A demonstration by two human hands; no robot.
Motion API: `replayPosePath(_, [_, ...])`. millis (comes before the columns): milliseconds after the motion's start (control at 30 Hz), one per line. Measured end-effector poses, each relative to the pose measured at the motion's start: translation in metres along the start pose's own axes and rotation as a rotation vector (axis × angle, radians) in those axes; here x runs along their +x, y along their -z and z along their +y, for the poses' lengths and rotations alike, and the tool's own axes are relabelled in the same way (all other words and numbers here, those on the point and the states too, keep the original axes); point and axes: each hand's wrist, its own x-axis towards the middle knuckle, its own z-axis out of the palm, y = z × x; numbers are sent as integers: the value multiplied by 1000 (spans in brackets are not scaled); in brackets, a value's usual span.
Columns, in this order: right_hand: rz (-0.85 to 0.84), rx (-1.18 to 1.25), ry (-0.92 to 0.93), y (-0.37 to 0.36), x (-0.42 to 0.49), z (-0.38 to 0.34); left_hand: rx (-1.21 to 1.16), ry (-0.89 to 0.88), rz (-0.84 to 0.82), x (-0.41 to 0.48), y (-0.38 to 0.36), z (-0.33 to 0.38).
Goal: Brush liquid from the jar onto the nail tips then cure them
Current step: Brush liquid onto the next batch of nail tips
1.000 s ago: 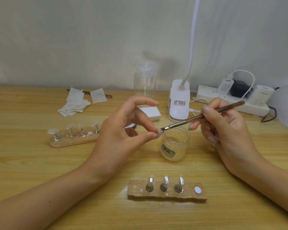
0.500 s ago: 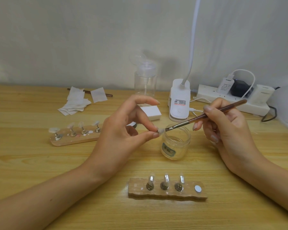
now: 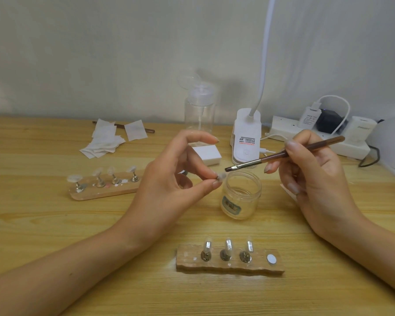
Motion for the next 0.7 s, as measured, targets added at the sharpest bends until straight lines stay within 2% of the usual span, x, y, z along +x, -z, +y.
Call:
replayPosePath(100, [-61,-5,12,-2,-1,0,10,9,7,0,-1,0])
replayPosePath(300, [51,-28,-15,-1,0,0,-9,33,18,0,-1,0])
replayPosePath(500, [-61,-20,20,-3,-3,-2,-17,43,33,1,-1,-1])
replayPosePath(700, [44,-41,11,-1,-3,-2,-36,47,40,1,0,-2])
